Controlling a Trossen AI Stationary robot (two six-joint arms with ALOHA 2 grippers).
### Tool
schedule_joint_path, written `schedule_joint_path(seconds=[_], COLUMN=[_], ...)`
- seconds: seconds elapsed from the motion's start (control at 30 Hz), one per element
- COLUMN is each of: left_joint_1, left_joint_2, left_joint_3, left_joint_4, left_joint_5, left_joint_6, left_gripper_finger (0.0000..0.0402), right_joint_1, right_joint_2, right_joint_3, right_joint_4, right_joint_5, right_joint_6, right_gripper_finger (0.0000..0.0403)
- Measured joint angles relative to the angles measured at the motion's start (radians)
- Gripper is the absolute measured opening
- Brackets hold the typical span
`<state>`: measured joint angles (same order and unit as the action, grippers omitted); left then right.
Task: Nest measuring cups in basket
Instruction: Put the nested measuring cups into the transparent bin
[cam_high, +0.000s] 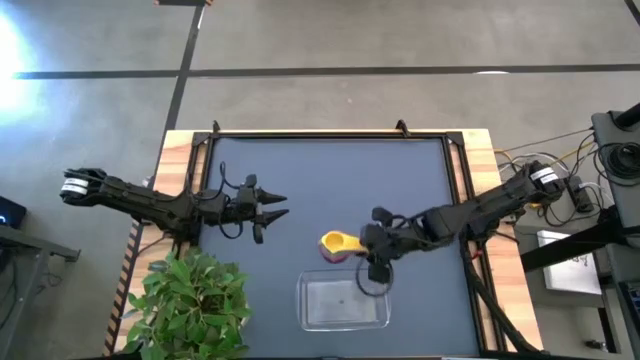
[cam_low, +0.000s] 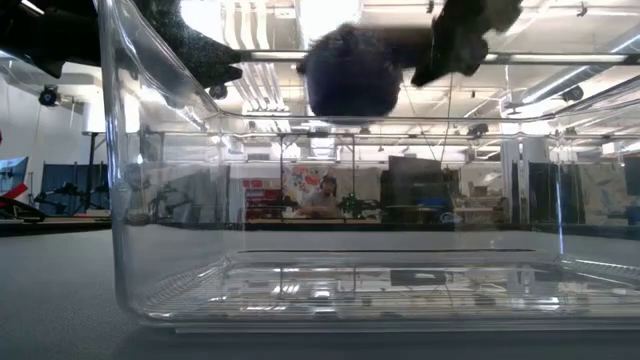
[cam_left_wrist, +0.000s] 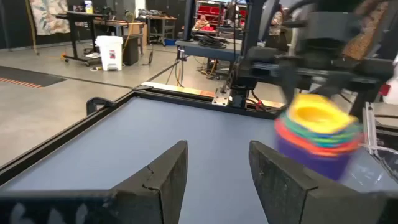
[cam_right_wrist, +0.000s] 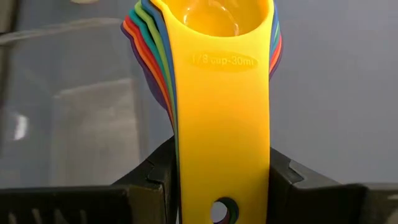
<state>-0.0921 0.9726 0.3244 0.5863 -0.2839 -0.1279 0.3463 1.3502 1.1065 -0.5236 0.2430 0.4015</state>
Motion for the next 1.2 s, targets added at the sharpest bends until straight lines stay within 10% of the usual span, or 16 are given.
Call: schedule_joint_path(seconds=[1.2], left_joint_1=[0.0], left_joint_2=[0.002], left_joint_3=[0.0], left_joint_4=[0.007], left_joint_5=[-0.024], left_joint_6=[-0.031], left_gripper_finger=[0.0154], right_joint_1=[0.202], right_joint_2=[0.352], right_joint_3=[0.074], right_joint_4=[0.215], right_joint_5=[-0.093], right_joint_6=[0.072], right_gripper_finger=[0.0128])
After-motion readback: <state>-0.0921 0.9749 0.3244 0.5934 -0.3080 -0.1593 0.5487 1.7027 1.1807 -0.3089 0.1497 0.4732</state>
